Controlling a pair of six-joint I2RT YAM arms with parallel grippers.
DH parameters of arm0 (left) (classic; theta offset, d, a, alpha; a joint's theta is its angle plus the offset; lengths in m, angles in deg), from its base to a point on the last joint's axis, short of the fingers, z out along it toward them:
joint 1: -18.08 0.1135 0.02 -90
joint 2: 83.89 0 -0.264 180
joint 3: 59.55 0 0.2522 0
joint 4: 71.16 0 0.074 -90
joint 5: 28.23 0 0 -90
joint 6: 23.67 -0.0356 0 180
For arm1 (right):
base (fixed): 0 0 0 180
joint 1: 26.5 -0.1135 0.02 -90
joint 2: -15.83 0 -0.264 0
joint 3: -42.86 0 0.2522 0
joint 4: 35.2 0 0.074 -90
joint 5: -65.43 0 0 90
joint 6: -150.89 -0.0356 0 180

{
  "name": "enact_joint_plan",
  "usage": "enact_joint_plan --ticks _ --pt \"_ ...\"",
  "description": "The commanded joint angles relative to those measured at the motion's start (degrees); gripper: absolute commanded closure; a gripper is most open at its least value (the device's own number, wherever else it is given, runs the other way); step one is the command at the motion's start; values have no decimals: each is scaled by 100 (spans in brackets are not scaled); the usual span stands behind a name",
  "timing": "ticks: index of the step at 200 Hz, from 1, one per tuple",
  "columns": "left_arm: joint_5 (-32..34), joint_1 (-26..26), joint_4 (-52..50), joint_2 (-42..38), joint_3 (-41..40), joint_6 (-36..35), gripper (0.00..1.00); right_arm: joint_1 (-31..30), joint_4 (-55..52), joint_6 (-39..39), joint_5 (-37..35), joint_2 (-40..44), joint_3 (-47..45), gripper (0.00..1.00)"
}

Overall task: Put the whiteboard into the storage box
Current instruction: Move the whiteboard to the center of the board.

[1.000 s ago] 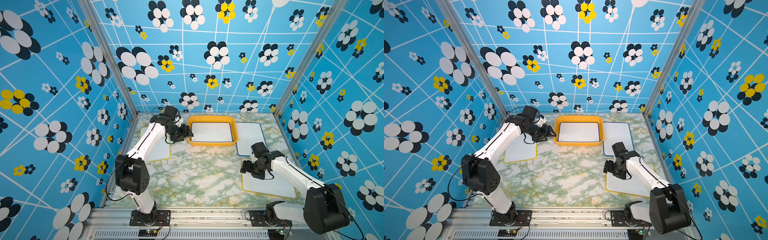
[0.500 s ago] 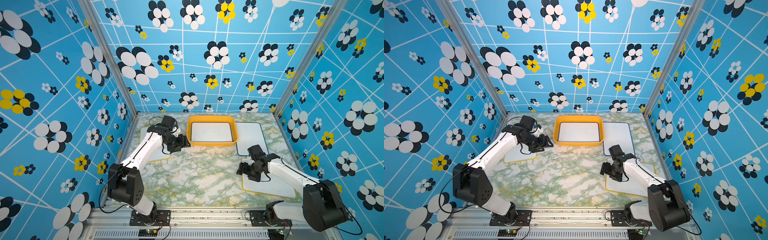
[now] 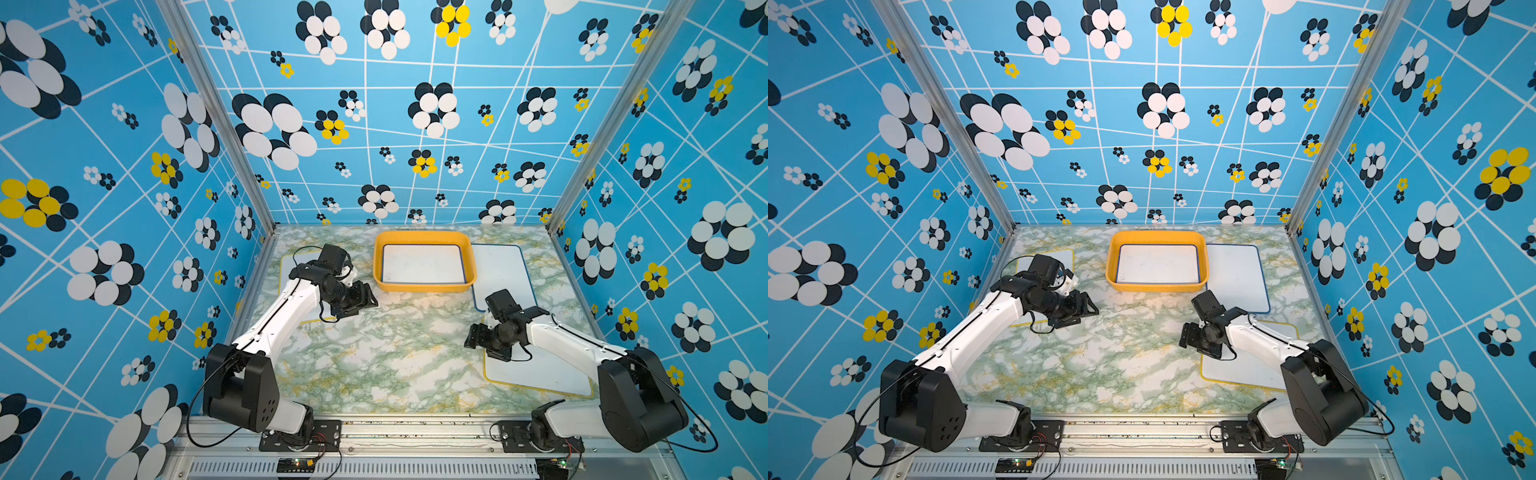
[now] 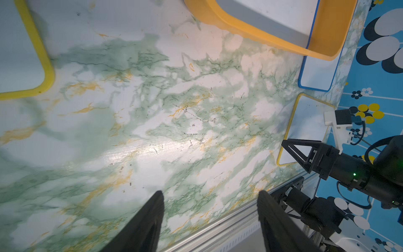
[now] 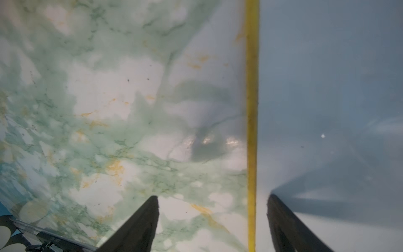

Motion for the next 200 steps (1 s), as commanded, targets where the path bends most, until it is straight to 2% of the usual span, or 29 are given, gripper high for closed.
enact_joint_plan --ticks 1,43,101,153,200 --pt "104 -14 165 -457 -700 -7 29 -52 568 -491 506 -41 -342 19" --pt "157 -11 407 -1240 -1907 109 29 -386 1093 -700 523 -320 -570 19" --pt "88 77 565 -1965 -2865 172 30 -972 1610 -1086 491 -924 -665 19" --pt "-42 145 728 -2364 -3644 228 30 -2052 2345 -1907 494 -1367 -457 20" --pt "-63 153 905 -2551 -4365 391 30 -3080 2768 -2335 475 -2378 549 20"
